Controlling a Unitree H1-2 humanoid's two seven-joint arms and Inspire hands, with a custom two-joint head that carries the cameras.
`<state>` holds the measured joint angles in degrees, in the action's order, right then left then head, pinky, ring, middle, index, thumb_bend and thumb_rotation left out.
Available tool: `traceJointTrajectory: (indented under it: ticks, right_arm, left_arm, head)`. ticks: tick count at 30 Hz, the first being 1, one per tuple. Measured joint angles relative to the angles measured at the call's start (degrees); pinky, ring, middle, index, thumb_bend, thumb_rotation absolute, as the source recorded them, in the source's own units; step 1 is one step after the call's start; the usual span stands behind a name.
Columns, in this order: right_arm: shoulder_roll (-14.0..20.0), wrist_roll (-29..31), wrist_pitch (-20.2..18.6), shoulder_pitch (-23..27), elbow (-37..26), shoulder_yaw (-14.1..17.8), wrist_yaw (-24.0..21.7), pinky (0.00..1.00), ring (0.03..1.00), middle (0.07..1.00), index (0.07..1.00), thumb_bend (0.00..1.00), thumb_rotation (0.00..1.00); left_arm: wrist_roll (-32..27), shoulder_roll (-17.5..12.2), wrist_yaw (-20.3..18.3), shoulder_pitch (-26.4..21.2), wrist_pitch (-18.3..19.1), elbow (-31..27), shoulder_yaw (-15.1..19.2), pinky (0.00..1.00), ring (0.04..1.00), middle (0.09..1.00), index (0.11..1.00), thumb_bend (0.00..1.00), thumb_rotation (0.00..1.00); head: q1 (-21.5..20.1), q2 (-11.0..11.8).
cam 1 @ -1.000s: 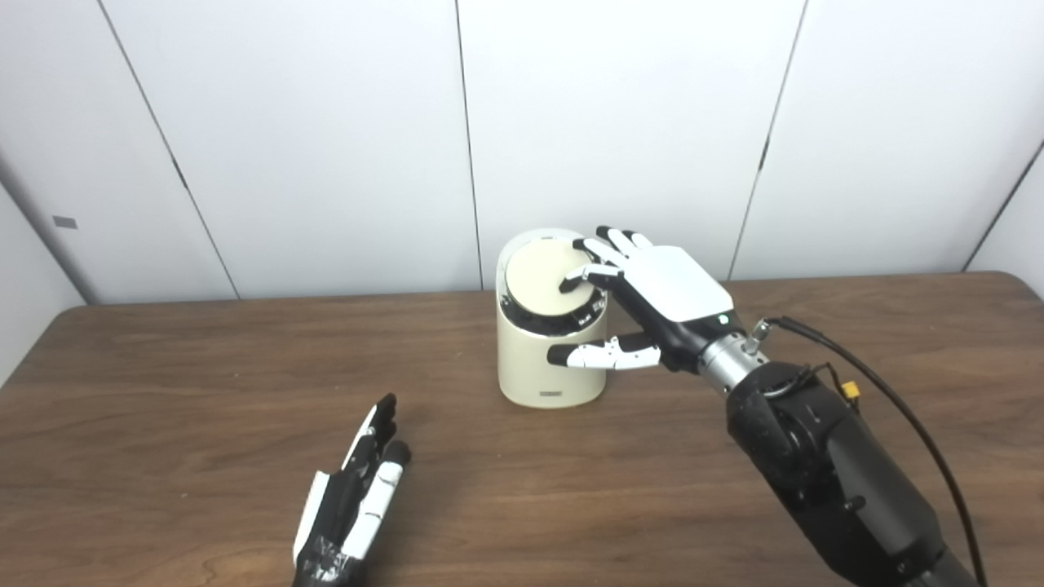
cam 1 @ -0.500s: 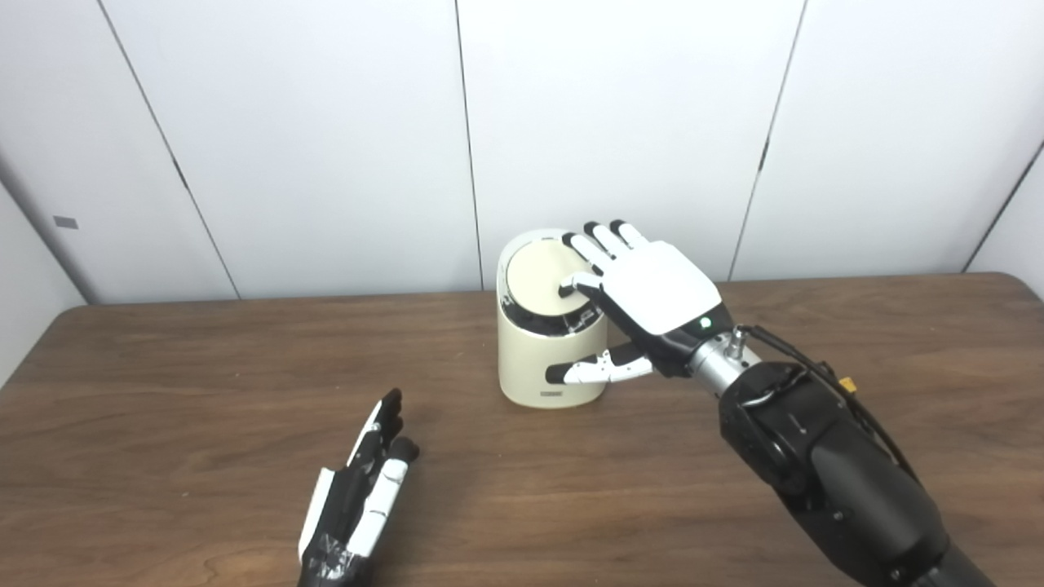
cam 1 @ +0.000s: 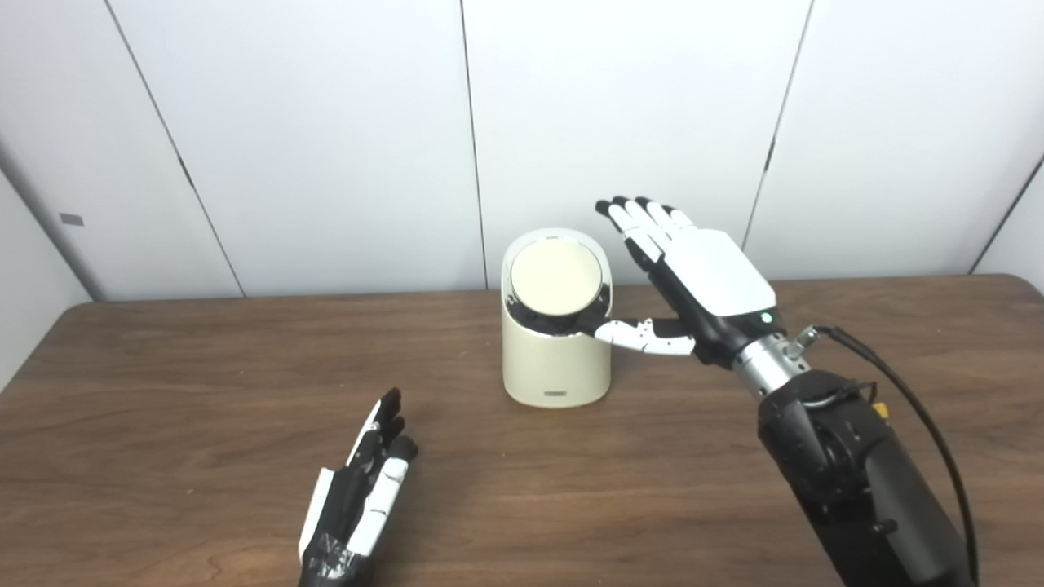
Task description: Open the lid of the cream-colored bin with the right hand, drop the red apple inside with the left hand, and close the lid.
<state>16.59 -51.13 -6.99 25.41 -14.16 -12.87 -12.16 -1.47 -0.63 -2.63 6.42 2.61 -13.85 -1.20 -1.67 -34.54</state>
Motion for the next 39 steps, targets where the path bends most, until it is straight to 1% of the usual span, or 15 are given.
traceJointTrajectory:
  ticks: [3, 5, 7, 10, 13, 17, 20, 23, 25, 26, 28, 30, 33, 35, 39]
  right_arm:
    - [-0.3, 5.5, -3.2, -4.1, -3.0, 2.6, -3.1, 0.92, 1.0, 1.0, 1.0, 0.49, 0.93]
    - [-0.8, 9.9, -7.1, -6.6, -4.8, 4.6, -5.9, 0.9, 1.0, 1.0, 1.0, 0.49, 0.91]
    - [-1.2, 13.3, -10.2, -8.9, -7.0, 6.6, -7.4, 0.86, 0.971, 0.986, 1.0, 0.47, 0.91]
    - [-1.1, 17.4, -12.0, -11.6, -9.3, 8.7, -8.1, 0.86, 0.944, 0.98, 1.0, 0.47, 0.98]
    - [-1.1, 20.4, -12.7, -14.1, -9.8, 10.6, -8.0, 0.86, 0.931, 0.967, 0.991, 0.48, 1.0]
    - [-1.8, 24.6, -12.7, -18.6, -10.0, 13.1, -6.4, 0.9, 0.932, 0.946, 0.978, 0.49, 1.0]
    - [-3.1, 27.2, -12.6, -21.1, -10.0, 14.0, -4.3, 0.91, 0.935, 0.942, 0.969, 0.5, 1.0]
    - [-4.5, 29.9, -12.2, -23.1, -10.0, 14.3, -2.5, 0.85, 0.925, 0.945, 0.964, 0.53, 1.0]
    - [-5.4, 31.9, -11.0, -24.9, -10.0, 14.4, -1.5, 0.83, 0.919, 0.943, 0.96, 0.54, 1.0]
    - [-5.7, 32.4, -10.7, -25.8, -10.0, 14.3, -1.3, 0.83, 0.918, 0.943, 0.959, 0.55, 1.0]
    - [-6.0, 32.8, -10.4, -27.6, -10.0, 14.0, -0.8, 0.86, 0.92, 0.941, 0.963, 0.56, 1.0]
    - [-6.1, 33.0, -9.9, -29.2, -10.0, 13.6, -0.2, 0.89, 0.934, 0.953, 0.972, 0.56, 1.0]
    - [-6.9, 36.3, -6.0, -32.1, -9.4, 13.9, 1.6, 0.89, 0.959, 0.973, 0.977, 0.54, 1.0]
    - [-8.2, 39.2, -3.4, -33.7, -8.3, 14.5, 2.8, 0.9, 0.972, 0.982, 0.977, 0.52, 1.0]
    - [-8.9, 42.0, -1.2, -34.5, -7.2, 14.8, 4.5, 0.92, 0.98, 0.981, 0.988, 0.49, 1.0]
  left_arm:
    - [-1.1, 0.4, 0.3, 0.0, 0.0, 0.0, 0.8, 0.9, 0.983, 0.998, 1.0, 0.63, 0.75]
    - [-1.2, 0.4, 0.4, 0.0, 0.7, -0.4, 1.2, 0.91, 0.977, 0.993, 1.0, 0.62, 0.77]
    - [-1.4, 0.3, 0.4, 0.0, 1.0, -1.1, 1.6, 0.93, 0.972, 0.989, 1.0, 0.6, 0.77]
    - [-1.9, 0.3, 0.5, -0.1, 1.2, -2.8, 2.4, 0.95, 0.971, 0.992, 1.0, 0.59, 0.78]
    - [-2.1, 0.1, 0.5, -0.3, 1.3, -4.3, 2.9, 0.94, 0.974, 0.999, 1.0, 0.59, 0.79]
    - [-3.9, -0.6, 0.2, 0.0, 1.2, -4.9, 4.1, 0.95, 0.978, 1.0, 1.0, 0.58, 0.81]
    - [-5.6, -1.2, 0.1, 0.9, 1.2, -6.0, 5.2, 0.97, 0.985, 1.0, 1.0, 0.59, 0.82]
    - [-6.4, -1.6, 0.0, 1.6, 0.8, -6.7, 6.1, 0.97, 0.985, 0.998, 1.0, 0.56, 0.86]
    - [-6.5, -2.0, -0.2, 2.7, 0.8, -6.7, 6.4, 0.98, 0.99, 0.998, 1.0, 0.55, 0.85]
    - [-6.5, -2.1, -0.2, 3.4, 0.8, -6.7, 6.6, 0.98, 0.99, 0.997, 1.0, 0.55, 0.84]
    - [-6.0, -2.5, -0.3, 4.6, 0.6, -6.6, 7.0, 0.97, 0.982, 0.992, 1.0, 0.54, 0.84]
    - [-5.1, -2.8, -0.3, 5.1, -0.3, -6.4, 7.5, 0.96, 0.976, 0.99, 1.0, 0.54, 0.82]
    - [-3.0, -3.2, -0.4, 5.9, -2.7, -5.5, 7.6, 0.94, 0.968, 0.988, 1.0, 0.54, 0.82]
    - [-2.0, -3.2, -0.5, 6.2, -3.6, -3.8, 7.5, 0.94, 0.968, 0.986, 1.0, 0.53, 0.82]
    - [-1.2, -3.2, -0.5, 6.5, -3.9, -2.8, 7.5, 0.96, 0.975, 0.988, 1.0, 0.52, 0.82]
  head:
    - [0.3, -0.3]
    - [0.2, -0.3]
    - [0.3, -0.4]
    - [0.4, -0.6]
    - [0.4, -0.7]
    - [0.4, -0.7]
    - [0.4, -0.9]
    - [0.3, -1.1]
    - [-0.2, -1.2]
    - [-0.2, -1.3]
    - [-0.5, -1.5]
    - [-0.6, -1.6]
    - [-1.1, -2.1]
    - [-1.2, -2.5]
    - [-1.7, -3.2]
